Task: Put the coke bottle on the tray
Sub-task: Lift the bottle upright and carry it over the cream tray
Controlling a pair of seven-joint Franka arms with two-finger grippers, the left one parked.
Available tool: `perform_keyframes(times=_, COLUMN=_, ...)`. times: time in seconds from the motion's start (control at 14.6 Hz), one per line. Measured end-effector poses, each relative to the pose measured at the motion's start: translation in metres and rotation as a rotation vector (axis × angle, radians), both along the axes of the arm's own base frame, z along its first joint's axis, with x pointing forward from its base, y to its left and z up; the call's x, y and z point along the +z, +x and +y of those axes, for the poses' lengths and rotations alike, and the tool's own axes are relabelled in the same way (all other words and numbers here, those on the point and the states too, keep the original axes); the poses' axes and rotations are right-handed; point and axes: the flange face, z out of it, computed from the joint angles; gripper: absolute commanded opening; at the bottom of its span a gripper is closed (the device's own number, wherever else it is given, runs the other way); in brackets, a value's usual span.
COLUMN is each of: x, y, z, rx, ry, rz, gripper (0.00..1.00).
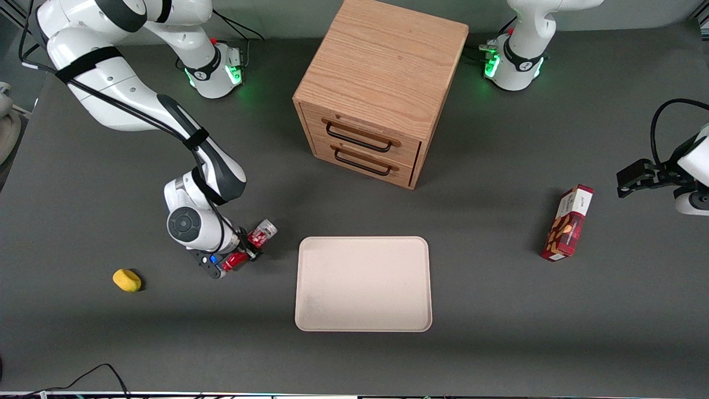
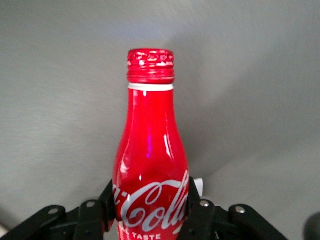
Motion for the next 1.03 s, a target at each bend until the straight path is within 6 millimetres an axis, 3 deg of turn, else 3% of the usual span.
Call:
perform_keyframes(times=0.21, x=0.06, y=0.036, z=-0.01, rx=0.099, ry=-0.008, rz=-0.049, gripper=0.0)
perform_keyframes(times=0.34, x=0.104, y=0.055, z=-0.005, rx=0.171, ry=-0.006, rz=-0.079, gripper=0.0)
perform_keyframes(times=0.55, x=0.166, y=0.07, z=0.031, rx=0.4, ry=0.009, rz=-0.156, gripper=0.0)
perform_keyframes(times=0.69, x=0.188, y=0.076, z=0.058, rx=0.532, ry=0.024, rz=-0.207, gripper=0.0)
perform_keyframes(times=0.82, x=0.183, y=0.083, z=0.088, rx=0.653, ry=0.051, rz=-0.232, gripper=0.0)
perform_keyframes(times=1.03, x=0.13, y=0.09, z=0.14, rx=0.781, ry=0.108, rz=-0.235, gripper=0.0)
